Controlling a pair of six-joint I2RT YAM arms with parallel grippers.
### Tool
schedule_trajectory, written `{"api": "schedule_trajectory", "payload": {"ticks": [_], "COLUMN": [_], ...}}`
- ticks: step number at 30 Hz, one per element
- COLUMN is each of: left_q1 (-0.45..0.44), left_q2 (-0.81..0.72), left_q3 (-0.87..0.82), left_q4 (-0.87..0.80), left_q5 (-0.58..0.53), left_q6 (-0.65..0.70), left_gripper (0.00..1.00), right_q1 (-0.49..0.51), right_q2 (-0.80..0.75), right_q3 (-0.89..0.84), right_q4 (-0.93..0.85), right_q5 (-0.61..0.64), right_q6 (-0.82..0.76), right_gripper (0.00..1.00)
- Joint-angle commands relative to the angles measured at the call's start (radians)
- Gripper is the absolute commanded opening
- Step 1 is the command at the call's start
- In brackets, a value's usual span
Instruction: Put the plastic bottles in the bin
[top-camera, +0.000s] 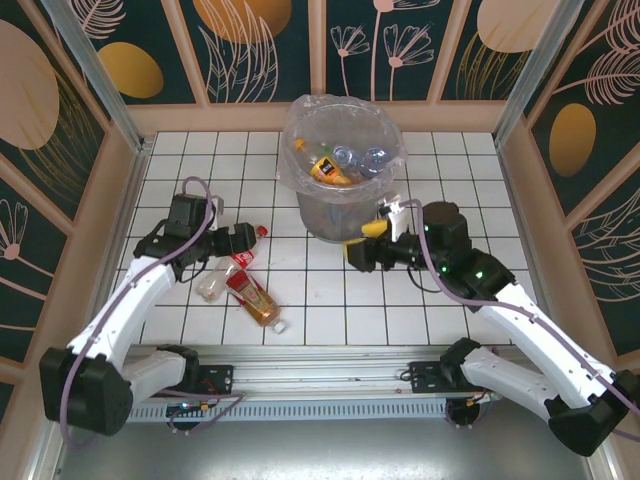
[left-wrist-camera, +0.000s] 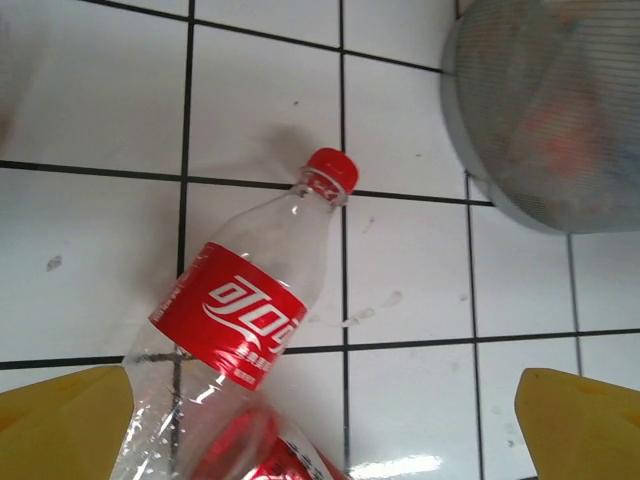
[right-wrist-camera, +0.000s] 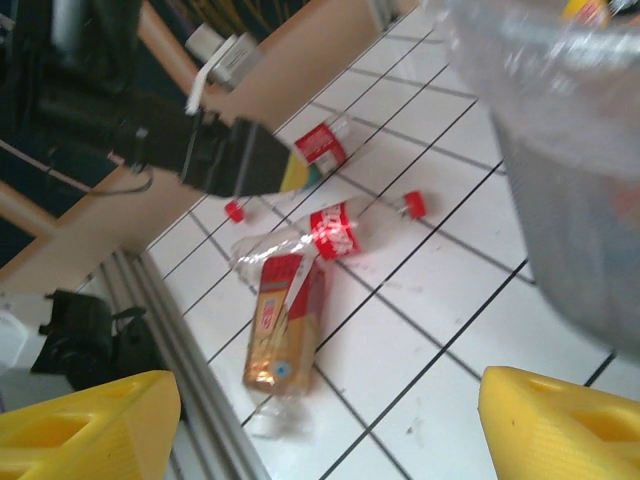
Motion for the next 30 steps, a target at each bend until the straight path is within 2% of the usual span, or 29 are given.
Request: {"api": "schedule_trajectory", "payload": {"ticks": [1,9,14,21,30], "left_q1": [-0.001,-0.003,-0.003,-0.010,-0.012], "left_q2": [0.049,0.190,0.272,0.350,0.453], "left_q3": [0.030,0.048,0.054,0.047,0.080], "left_q4": [-0.057,-0.059,-0.049,-0.019,0.012], "left_q5": [-0.045,-0.033,-0.070,-0.099,-0.179], "left_q6": [0.049,0.103,0.125,0.139,0.151], "left_gripper": [0.97,0.99,0.98,0.94,0.83], "right_q1": [0.010,0.011,0.012,0.013,0.015], "right_q2": [-0.044,-0.070,-0.072,-0.071,-0.085], "right_q3": [-0.049,-0.113,-0.131,-0.160,-0.192], "right_q4": [0.066,0.111,0.129,0.162,0.185], "right_q5": [-0.062,-0.063,-0.058,-0.054,-0.046], "right_q6": [0.040,0.071,0.082,0.104,0.119], "right_gripper": [0.80,0.80,0.80,0.80,0.80]}}
